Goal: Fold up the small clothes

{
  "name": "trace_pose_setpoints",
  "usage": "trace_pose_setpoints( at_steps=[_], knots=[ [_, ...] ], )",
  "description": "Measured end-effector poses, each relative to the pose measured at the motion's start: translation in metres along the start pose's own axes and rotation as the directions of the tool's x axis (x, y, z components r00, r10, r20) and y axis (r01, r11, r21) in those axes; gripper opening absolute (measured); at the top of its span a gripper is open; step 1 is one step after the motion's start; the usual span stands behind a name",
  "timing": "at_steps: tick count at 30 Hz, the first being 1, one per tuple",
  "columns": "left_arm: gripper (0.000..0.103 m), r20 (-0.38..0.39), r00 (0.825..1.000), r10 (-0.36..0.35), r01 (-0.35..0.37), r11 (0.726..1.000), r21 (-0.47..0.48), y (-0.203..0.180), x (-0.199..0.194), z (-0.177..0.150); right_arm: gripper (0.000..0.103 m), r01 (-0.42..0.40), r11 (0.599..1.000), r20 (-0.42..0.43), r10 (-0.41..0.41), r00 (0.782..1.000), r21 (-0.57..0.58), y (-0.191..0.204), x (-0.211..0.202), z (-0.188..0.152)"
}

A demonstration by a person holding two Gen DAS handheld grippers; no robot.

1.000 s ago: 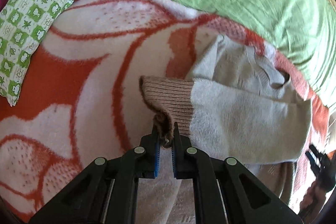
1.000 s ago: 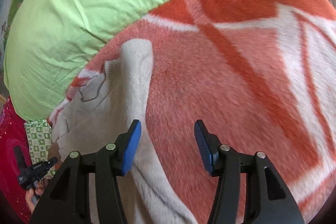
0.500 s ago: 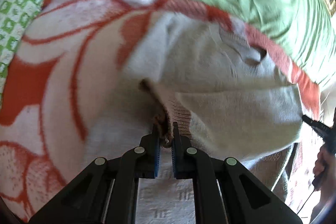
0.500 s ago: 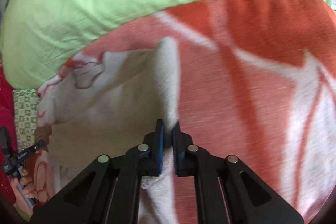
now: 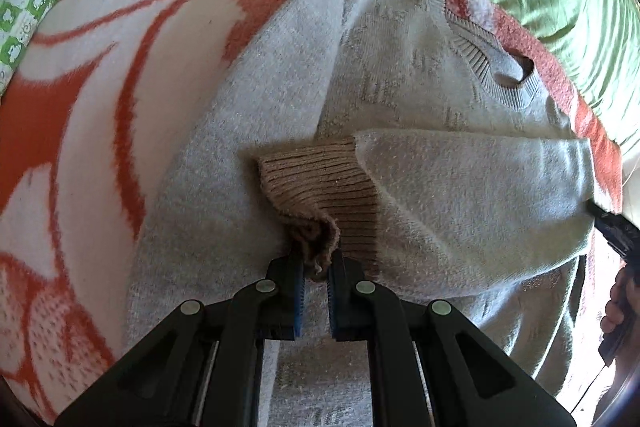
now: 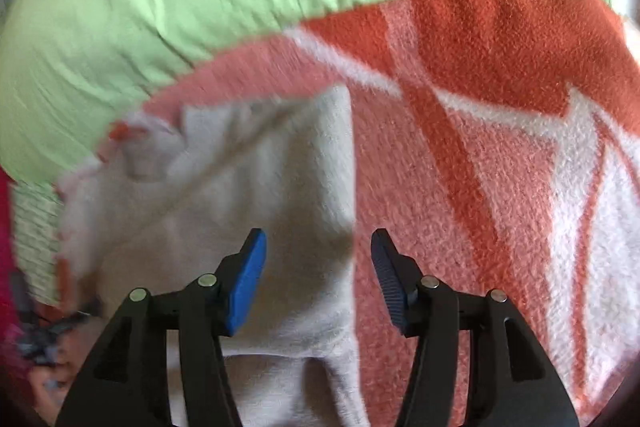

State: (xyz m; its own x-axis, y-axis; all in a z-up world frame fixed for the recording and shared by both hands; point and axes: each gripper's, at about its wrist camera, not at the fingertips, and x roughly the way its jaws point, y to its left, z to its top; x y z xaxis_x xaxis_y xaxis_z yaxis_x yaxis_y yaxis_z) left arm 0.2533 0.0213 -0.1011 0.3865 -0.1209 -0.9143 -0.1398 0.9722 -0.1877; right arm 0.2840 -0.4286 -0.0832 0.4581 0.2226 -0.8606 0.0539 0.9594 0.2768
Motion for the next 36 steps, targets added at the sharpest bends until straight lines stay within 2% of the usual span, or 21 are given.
trace_pose_setpoints(
  at_steps=[1,2,3,6,7,11,13,15,18,19,20,22,24,27,31,36],
  knots=[
    [0.007,0.007,1.000,0.005,-0.005,1.000,0.011,-0.002,-0.001,0.001,0.021,-0.020,1.000,-0.036,0.020,0.999,0.002,0.001,0.008,-0.001],
    [0.007,0.015,1.000,0.007,-0.007,1.000,0.021,-0.004,-0.003,0.003,0.011,-0.011,1.000,-0.035,0.011,0.999,-0.008,0.002,0.010,-0.002],
    [0.007,0.028,1.000,0.006,-0.007,0.999,0.032,-0.005,-0.007,0.006,0.009,-0.005,1.000,-0.016,0.005,1.000,-0.027,0.003,0.007,-0.001],
    [0.007,0.111,0.994,-0.013,0.004,0.997,0.076,-0.012,-0.028,0.017,0.007,-0.026,1.000,0.036,0.025,0.999,0.009,-0.004,-0.009,0.002],
    [0.007,0.118,0.993,-0.007,-0.003,0.996,0.086,-0.014,-0.029,0.020,0.007,-0.018,1.000,0.057,0.017,0.998,0.021,-0.007,-0.014,0.002],
    [0.007,0.018,0.999,0.046,-0.047,0.994,0.096,-0.012,-0.002,0.013,0.007,0.025,0.999,0.017,-0.026,1.000,0.030,-0.013,-0.002,-0.004],
    [0.008,-0.005,0.998,0.069,-0.068,0.991,0.113,-0.009,0.004,0.004,0.007,0.042,0.999,0.008,-0.043,0.999,0.019,-0.009,0.002,-0.004],
    [0.013,-0.031,0.997,0.065,-0.061,0.991,0.119,-0.008,0.004,-0.001,0.008,0.068,0.998,0.003,-0.068,0.998,-0.001,0.000,0.001,0.000],
    [0.016,-0.063,0.998,0.032,-0.025,0.994,0.105,-0.003,-0.008,-0.001,0.027,0.100,0.995,0.020,-0.100,0.995,-0.012,0.018,-0.005,0.003],
    [0.016,-0.064,0.998,0.020,-0.014,0.995,0.097,0.001,-0.015,-0.003,0.034,0.088,0.996,0.037,-0.088,0.995,-0.005,0.021,-0.014,0.001],
    [0.021,-0.053,0.999,0.013,-0.009,0.996,0.091,0.006,-0.026,-0.007,0.038,0.072,0.997,0.057,-0.072,0.996,0.005,0.023,-0.021,0.000],
    [0.035,-0.040,0.999,0.023,-0.020,0.996,0.086,0.017,-0.042,-0.015,0.041,0.002,1.000,0.100,-0.005,0.995,0.027,0.026,-0.040,-0.009],
    [0.056,-0.042,0.999,0.022,-0.019,0.997,0.076,0.030,-0.053,-0.025,0.043,-0.063,0.997,0.113,0.059,0.992,0.034,0.035,-0.053,-0.021],
    [0.057,-0.062,0.998,0.019,-0.015,0.998,0.066,0.058,-0.071,-0.052,0.043,-0.150,0.989,0.087,0.149,0.985,0.001,0.060,-0.060,-0.044],
    [0.058,-0.131,0.991,0.013,-0.008,0.999,0.040,0.089,-0.080,-0.085,0.043,-0.243,0.968,0.002,0.244,0.970,-0.064,0.098,-0.053,-0.084],
    [0.065,-0.202,0.979,-0.012,0.017,1.000,0.023,0.121,-0.088,-0.133,0.043,-0.279,0.953,-0.094,0.270,0.958,-0.116,0.137,-0.042,-0.122]
  ],
)
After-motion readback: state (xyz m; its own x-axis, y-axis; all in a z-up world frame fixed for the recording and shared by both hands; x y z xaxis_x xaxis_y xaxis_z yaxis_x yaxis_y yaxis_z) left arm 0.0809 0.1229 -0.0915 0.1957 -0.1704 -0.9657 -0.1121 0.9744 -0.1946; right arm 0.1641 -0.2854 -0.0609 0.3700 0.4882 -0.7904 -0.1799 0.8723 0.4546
